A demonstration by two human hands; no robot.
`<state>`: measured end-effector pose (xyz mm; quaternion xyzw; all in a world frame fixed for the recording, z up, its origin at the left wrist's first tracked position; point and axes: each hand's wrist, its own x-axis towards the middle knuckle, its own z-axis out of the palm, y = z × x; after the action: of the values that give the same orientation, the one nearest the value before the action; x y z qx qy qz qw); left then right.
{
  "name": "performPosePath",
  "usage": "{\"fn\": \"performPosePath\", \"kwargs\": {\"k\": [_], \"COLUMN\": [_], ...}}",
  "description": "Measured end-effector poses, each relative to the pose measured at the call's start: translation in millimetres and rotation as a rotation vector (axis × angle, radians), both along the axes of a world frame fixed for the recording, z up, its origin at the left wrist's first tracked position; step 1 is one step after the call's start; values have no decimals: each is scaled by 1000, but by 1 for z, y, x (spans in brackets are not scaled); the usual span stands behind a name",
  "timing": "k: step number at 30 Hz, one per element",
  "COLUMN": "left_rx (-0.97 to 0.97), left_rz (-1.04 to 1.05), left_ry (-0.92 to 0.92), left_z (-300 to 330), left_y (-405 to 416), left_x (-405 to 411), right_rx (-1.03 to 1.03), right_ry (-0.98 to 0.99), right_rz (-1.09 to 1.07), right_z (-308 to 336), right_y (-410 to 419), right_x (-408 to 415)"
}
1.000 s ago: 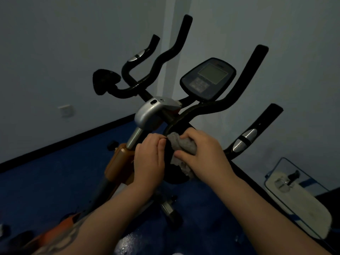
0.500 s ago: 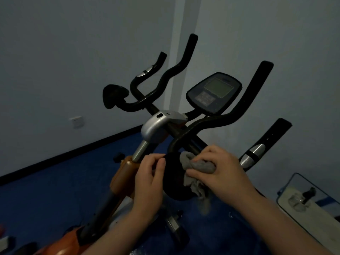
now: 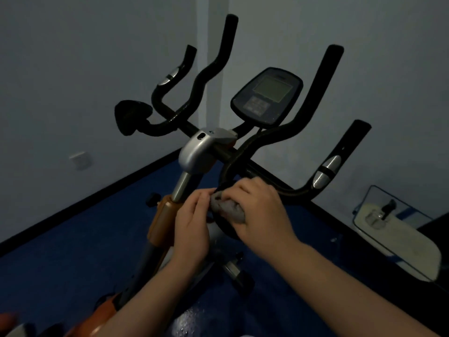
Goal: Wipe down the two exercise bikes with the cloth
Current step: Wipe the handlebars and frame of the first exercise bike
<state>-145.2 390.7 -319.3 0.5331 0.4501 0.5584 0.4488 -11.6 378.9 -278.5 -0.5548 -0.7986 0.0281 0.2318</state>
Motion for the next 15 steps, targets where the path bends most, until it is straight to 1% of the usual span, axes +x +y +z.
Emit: {"fn": "performPosePath", "kwargs": {"k": [2,3,4,5,6,7,8,9,10,11,12,14,15], "left_rx": [-23,-20,2,35,70,98,120,141,160,180,198,233,262], "left_rz": [-11,-14,-14,-18,-23,-22,-12,0,5,0,-1,45,84], "left_ry": [-17,-12,8,37,71,101,131,165,209,265,332,470,525], "left_z": [0,1,1,3,5,7,11,14,18,20,20,14,10], "left_y": [2,4,8,12,17,24,31,39,48,55,61,67,67], "left_x": [1,1,1,1,3,6,11,17,23,30,35,39,38], "right_rx": [-69,-129,-212,-320,-350,-291,-164,-47,29,33,-21,-116,-108], "right_ry": [-57,-45,69,286,545,738,799,762,671,571,446,143,50], "right_rz": [44,74,87,65,15,-75,-176,-270,-337,-366,-354,-281,-233], "right_z": [-3,-1,6,16,23,30,34,36,35,32,25,6,-4], "right_y": [-11,-16,-17,-15,-10,-3,5,11,18,23,26,26,23], "right_x": [1,6,11,17,24,33,45,55,64,71,75,76,79]}}
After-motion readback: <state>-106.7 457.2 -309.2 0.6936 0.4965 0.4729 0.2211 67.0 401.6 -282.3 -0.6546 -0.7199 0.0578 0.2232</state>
